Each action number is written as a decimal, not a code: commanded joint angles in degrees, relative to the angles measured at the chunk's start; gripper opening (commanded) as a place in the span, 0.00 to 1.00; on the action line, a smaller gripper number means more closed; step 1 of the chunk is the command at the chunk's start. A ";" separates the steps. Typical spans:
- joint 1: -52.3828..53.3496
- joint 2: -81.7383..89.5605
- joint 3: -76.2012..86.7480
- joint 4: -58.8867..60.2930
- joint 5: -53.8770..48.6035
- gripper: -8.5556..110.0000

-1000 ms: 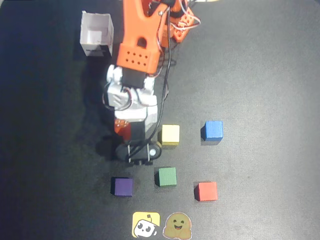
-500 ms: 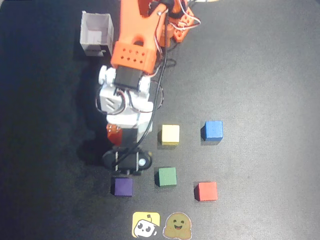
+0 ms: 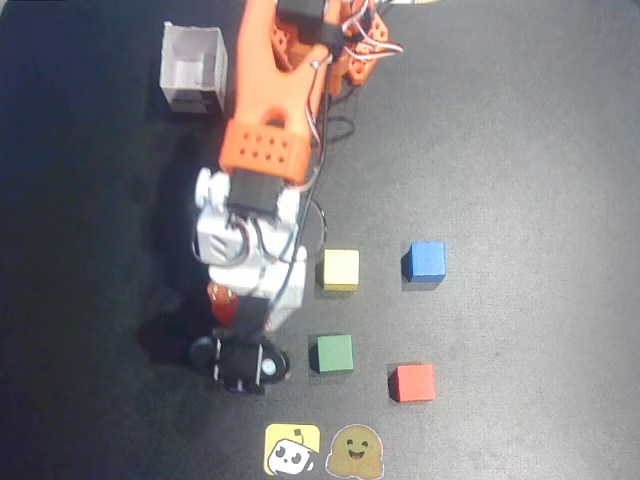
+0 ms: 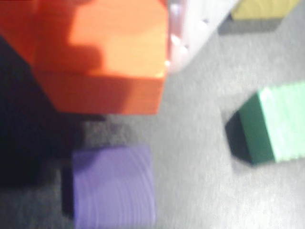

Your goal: Put the orange cube on top of the purple cube.

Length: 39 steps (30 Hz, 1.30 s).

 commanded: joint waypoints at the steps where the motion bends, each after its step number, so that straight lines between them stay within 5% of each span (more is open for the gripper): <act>1: -0.35 -1.76 -6.24 0.09 0.70 0.11; 34: -0.18 -17.67 -21.62 -0.35 0.70 0.12; 39: -0.18 -17.67 -21.62 -0.35 0.70 0.19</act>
